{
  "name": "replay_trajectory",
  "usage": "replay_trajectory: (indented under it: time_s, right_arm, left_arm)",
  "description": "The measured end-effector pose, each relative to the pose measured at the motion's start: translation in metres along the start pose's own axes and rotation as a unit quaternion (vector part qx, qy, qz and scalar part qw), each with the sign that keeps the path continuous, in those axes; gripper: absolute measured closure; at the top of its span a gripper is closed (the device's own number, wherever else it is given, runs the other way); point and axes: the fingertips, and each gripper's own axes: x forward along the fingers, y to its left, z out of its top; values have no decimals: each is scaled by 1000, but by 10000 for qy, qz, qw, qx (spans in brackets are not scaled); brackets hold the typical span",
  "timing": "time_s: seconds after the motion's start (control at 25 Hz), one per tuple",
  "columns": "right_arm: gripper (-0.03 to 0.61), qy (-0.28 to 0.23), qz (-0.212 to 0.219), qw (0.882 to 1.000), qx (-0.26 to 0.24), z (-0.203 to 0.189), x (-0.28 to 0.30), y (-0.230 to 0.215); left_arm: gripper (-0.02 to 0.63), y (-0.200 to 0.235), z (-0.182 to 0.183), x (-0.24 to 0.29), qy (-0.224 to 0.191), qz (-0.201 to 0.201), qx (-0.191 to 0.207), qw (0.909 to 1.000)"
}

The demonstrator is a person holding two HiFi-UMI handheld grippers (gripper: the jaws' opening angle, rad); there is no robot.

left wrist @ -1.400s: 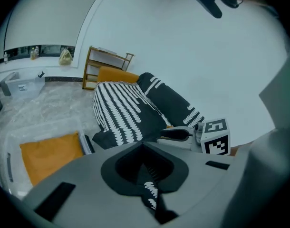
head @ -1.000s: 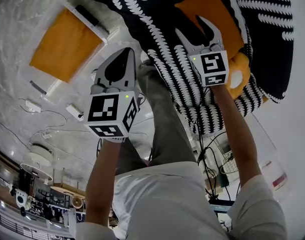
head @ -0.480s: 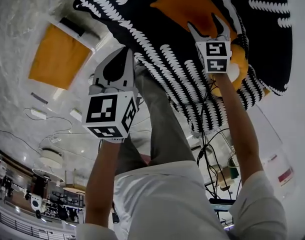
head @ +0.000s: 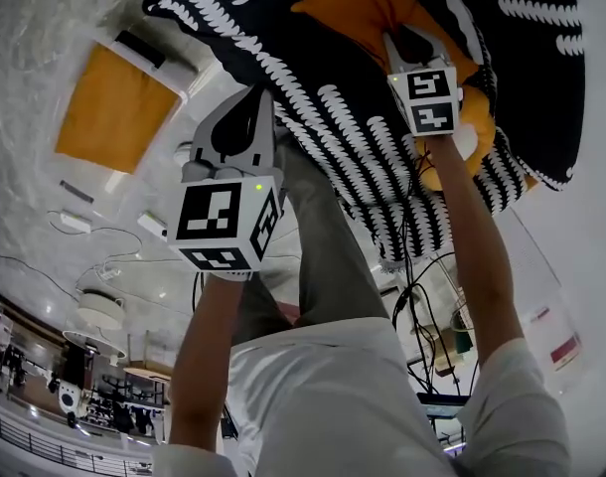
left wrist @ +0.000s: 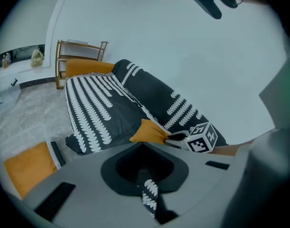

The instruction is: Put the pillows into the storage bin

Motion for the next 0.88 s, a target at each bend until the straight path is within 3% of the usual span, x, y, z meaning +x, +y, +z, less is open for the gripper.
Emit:
replay_trajectory:
  time_s: [0.44,0.88]
  right_arm:
    - [515,-630,691,9929,-741,75,-13,107]
    - [525,-933,1391,9733,-1572,147,-3,256]
  left_arm:
    - [604,44,-6,-53,-292,286,-211,9989]
    - [604,140,-34,-138,-676,741,-762,9920]
